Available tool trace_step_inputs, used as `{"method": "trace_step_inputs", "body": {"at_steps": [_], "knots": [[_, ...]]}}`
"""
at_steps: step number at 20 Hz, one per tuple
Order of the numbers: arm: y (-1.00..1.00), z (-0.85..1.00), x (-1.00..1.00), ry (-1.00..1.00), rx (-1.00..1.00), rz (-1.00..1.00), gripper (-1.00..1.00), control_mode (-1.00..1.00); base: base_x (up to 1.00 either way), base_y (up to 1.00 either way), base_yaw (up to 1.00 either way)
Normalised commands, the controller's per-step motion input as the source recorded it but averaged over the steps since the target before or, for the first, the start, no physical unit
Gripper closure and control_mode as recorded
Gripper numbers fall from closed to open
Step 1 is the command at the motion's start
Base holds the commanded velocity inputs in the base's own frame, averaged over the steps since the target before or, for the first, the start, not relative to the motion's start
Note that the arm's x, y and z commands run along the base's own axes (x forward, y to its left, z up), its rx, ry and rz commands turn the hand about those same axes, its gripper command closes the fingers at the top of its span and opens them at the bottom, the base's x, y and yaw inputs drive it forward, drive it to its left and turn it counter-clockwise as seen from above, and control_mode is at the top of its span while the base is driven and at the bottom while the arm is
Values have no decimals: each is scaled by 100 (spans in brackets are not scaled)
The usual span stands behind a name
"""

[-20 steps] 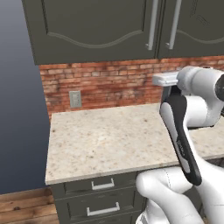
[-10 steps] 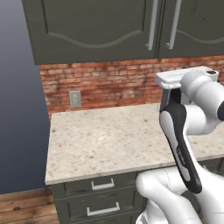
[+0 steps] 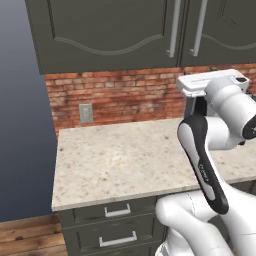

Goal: Open the cabinet directly in front. Then move the liquor and the cup to the dining counter with the candle on it.

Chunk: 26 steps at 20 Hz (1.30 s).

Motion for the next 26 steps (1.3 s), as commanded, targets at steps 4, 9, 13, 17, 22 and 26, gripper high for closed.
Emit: {"method": "trace_step_inputs", "body": {"at_steps": [4,9,13,17,22,26], "knots": [[0,42,12,-1,0,0,-100,-100,0,0,0],[0,24,40,5,0,0,-100,-100,0,0,0],[0,25,39,1,0,0,-100,-100,0,0,0],[0,24,37,0,0,0,-100,-100,0,0,0],[0,7,49,1,0,0,-100,-100,0,0,0],[0,0,59,10,0,0,-100,-100,0,0,0]]}}
